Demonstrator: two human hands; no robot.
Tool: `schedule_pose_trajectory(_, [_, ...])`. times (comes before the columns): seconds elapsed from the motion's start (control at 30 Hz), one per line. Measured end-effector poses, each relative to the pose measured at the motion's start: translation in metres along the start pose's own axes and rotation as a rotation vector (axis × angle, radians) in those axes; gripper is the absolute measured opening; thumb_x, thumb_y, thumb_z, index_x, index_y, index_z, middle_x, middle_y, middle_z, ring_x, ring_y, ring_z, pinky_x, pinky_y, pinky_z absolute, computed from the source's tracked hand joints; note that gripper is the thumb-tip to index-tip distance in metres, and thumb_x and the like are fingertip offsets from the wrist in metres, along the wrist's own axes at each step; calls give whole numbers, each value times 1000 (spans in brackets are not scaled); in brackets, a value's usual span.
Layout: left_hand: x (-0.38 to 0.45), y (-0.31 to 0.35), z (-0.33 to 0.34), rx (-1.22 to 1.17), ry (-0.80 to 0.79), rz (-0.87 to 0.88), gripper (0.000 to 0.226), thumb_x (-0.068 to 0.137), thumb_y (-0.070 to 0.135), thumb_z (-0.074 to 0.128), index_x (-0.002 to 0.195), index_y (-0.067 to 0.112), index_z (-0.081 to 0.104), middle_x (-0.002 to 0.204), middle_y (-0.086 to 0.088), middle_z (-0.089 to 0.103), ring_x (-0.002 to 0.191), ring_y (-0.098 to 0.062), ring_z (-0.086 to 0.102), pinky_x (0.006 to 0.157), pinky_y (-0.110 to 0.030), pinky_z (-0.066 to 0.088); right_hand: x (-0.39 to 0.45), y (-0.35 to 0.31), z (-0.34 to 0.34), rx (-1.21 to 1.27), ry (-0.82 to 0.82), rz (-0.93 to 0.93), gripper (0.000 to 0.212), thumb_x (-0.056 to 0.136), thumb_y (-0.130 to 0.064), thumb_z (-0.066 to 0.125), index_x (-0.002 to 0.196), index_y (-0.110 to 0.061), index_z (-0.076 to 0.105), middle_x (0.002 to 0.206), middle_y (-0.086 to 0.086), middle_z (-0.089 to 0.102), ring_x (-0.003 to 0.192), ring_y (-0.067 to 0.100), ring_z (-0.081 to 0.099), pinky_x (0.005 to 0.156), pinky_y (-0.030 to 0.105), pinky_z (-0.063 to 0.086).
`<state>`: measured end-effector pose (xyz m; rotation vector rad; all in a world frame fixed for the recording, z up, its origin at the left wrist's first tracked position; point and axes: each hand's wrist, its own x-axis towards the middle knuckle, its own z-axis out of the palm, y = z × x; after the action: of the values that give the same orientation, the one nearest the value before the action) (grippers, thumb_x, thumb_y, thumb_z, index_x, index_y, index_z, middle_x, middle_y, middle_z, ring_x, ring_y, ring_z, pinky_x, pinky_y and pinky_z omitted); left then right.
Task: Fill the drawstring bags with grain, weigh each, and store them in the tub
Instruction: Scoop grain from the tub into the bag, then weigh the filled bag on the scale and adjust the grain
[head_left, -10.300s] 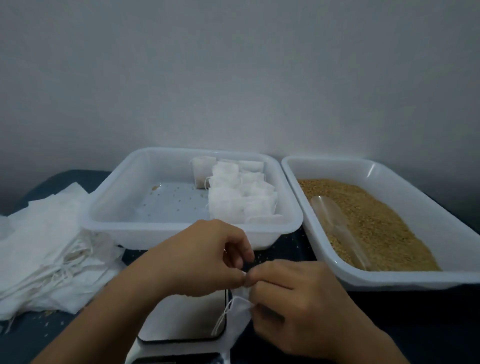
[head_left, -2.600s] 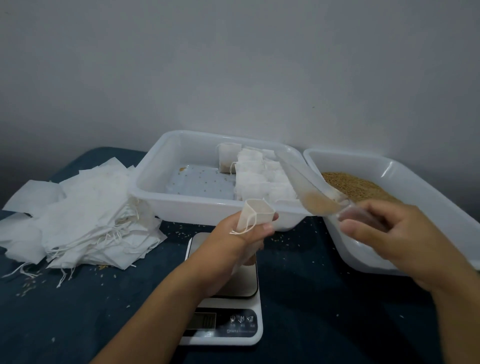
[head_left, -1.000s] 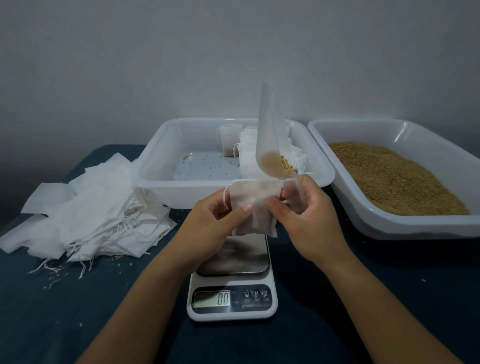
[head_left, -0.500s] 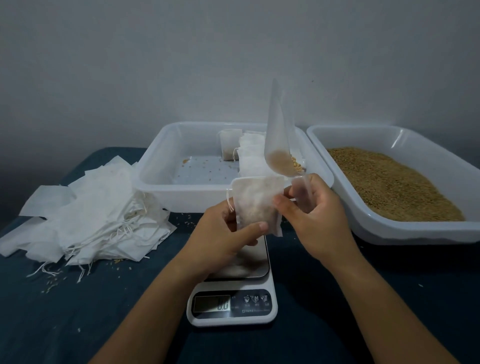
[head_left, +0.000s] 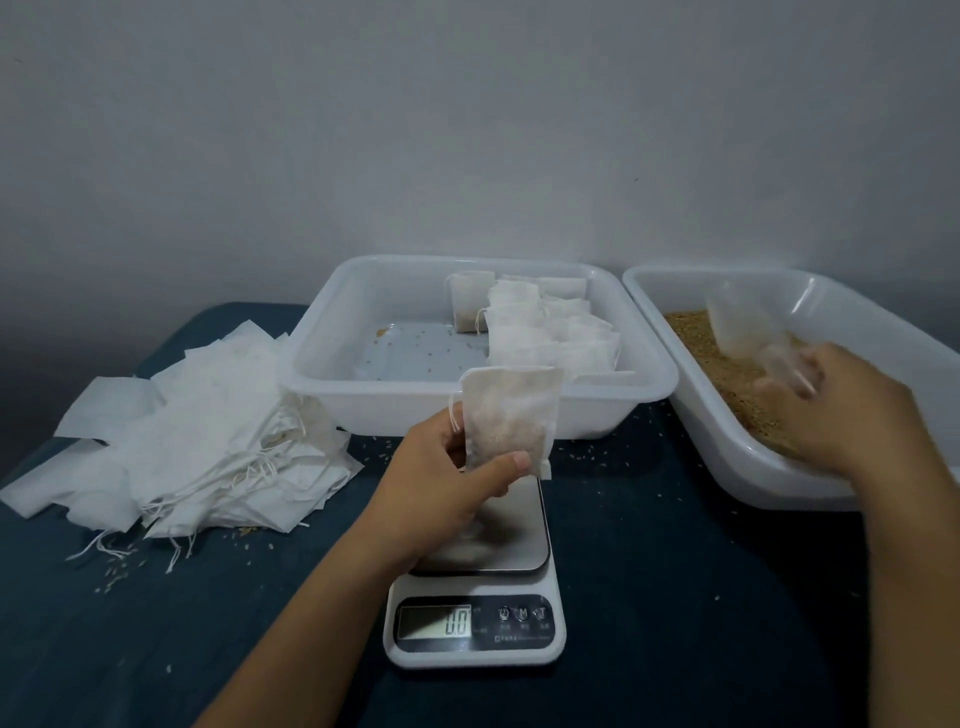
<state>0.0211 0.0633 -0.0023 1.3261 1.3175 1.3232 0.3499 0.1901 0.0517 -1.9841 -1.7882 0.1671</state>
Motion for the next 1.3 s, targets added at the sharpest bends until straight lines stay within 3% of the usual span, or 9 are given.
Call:
schedule_pose_trajectory(0.2, [1,2,-6,-135,81,-64,12,100,27,70,98,33,80,94,6,79,78,-9,74,67,-29,61,17,17,5,-188,-194,23,31,97,-46,67,108,-18,74,83,-3,57,76,23,50,71,39,38])
schedule_pose_trajectory(0.37, [0,5,-6,-115,81,-43,19,103,22,65,94,31,78,84,8,76,75,-6,70,62,-28,61,13,10,7,-175,-199,75,53,98,-50,66,140,-17,64,139,12,65,125,36,59,101,46,45])
schedule_pose_trajectory(0.47, [0,2,-6,-68,80,-16,19,103,24,66,94,34,78,85,7,76,76,-7,71,63,-29,61,-11,-9,2,-1,124,-73,51,96,-50,65,138,-22,62,132,7,69,121,35,63,101,48,50])
schedule_pose_trajectory(0.53, [0,2,-6,-55,86,-1,19,102,24,67,94,36,79,87,6,77,79,-9,73,64,-29,61,-44,-40,7,294,311,-280,38,95,-53,63,125,-30,66,107,-15,72,96,9,69,84,32,54])
schedule_pose_trajectory(0.63, [-1,1,-6,-87,70,-10,16,102,25,67,98,35,79,95,2,79,89,-15,77,68,-33,63,-93,-93,34,593,-77,-493,38,91,-63,60,123,-42,66,97,-27,71,94,-7,68,73,10,53])
schedule_pose_trajectory(0.7, [-2,-1,-7,-49,36,5,15,103,26,66,104,34,79,100,1,79,93,-19,77,70,-34,63,-112,-113,56,620,-270,-528,40,93,-58,66,127,-38,68,101,-27,72,96,-8,69,75,12,56])
schedule_pose_trajectory(0.9, [-1,1,-23,234,28,125,8,93,33,70,97,35,76,87,11,76,84,-11,73,74,-35,62,-118,-116,85,809,-253,-456,9,100,-26,70,105,-23,77,84,-4,77,78,15,75,73,44,63])
schedule_pose_trajectory(1.03, [3,-3,-41,355,69,97,15,92,26,77,80,20,71,74,-4,69,72,-29,68,71,-46,59,-116,-116,92,842,-391,-400,13,96,-21,75,109,-26,75,87,-4,79,77,14,76,71,36,64])
schedule_pose_trajectory(1.3, [8,-20,-50,657,54,-3,9,86,31,79,82,31,71,78,24,69,70,4,62,65,-19,44,-108,-115,104,461,-263,-484,52,90,-46,77,138,-32,63,108,-14,66,83,-4,59,73,3,41])
